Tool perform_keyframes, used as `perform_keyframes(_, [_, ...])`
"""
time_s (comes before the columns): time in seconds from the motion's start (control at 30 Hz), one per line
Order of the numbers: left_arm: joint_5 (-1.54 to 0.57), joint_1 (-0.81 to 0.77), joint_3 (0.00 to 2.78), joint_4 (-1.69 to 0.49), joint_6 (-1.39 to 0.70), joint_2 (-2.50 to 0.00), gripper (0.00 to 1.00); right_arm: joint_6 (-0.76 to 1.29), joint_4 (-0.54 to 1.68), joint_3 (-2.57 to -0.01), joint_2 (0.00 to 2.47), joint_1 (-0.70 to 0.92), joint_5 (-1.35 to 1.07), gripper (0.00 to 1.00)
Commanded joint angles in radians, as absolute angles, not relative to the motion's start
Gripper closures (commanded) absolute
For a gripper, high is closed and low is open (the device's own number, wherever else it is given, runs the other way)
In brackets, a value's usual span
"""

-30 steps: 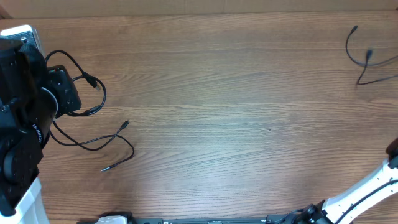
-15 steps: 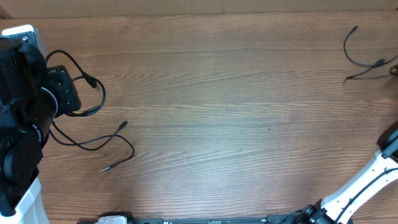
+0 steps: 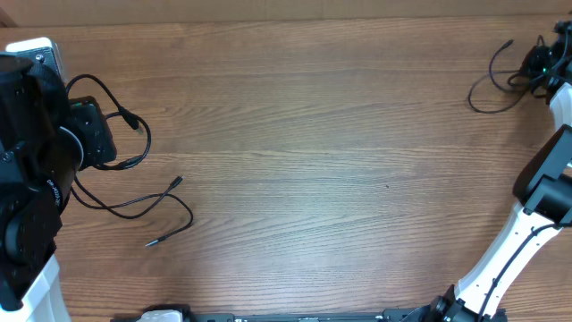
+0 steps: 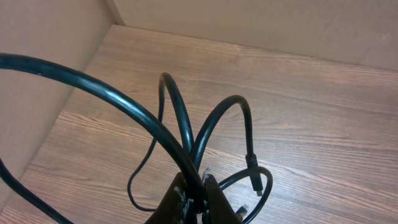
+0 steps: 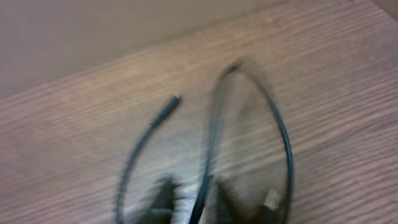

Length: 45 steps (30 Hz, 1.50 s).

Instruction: Untangle cables

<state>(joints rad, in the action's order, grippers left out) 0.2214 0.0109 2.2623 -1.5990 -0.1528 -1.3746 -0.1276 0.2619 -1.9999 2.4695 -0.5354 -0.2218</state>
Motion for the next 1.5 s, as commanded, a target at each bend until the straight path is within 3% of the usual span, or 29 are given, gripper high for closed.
perform_keyframes(0.0, [0.236, 0.012, 2.263, -1.596, -0.134, -1.37, 0.96, -0.12, 0.258, -2.004, 2.503, -0.55, -0.202, 0.49])
perform_keyframes(0.07, [0.236, 0.012, 2.263, -1.596, -0.134, -1.37, 0.96, -0.12, 0.264, -2.004, 2.503, -0.551, -0.203, 0.0])
perform_keyframes(0.4, [0.236, 0.012, 2.263, -1.618, -0.134, -1.37, 0.96, -0.038, 0.303, -2.004, 2.449, -0.551, -0.414, 0.0])
perform_keyframes(0.87, [0.197, 0.012, 2.263, -1.625, -0.134, -1.37, 0.96, 0.089, 0.51, -2.004, 2.159, -0.488, -0.406, 0.0])
perform_keyframes(0.97, [0.197, 0.012, 2.263, -1.624, -0.133, -1.37, 0.96, 0.083, 0.567, -1.994, 2.165, -0.459, -0.36, 0.17])
perform_keyframes(1.0, [0.197, 0.012, 2.263, -1.622, -0.133, -1.37, 0.96, 0.068, 0.571, -1.983, 2.166, -0.448, -0.358, 0.36])
perform_keyframes(1.03, [0.197, 0.012, 2.263, -1.621, -0.133, -1.37, 0.96, 0.047, 0.569, -1.967, 2.168, -0.435, -0.356, 0.64])
perform_keyframes(1.1, [0.197, 0.012, 2.263, -1.622, -0.133, -1.37, 0.96, 0.04, 0.556, -1.939, 2.168, -0.419, -0.345, 0.92])
perform_keyframes(1.13, [0.197, 0.012, 2.263, -1.622, -0.126, -1.37, 0.96, 0.039, 0.551, -1.919, 2.169, -0.408, -0.335, 0.96])
perform_keyframes(1.47, [0.197, 0.012, 2.263, -1.619, -0.111, -1.37, 0.96, -0.105, 0.532, -1.692, 2.17, -0.343, -0.334, 0.96])
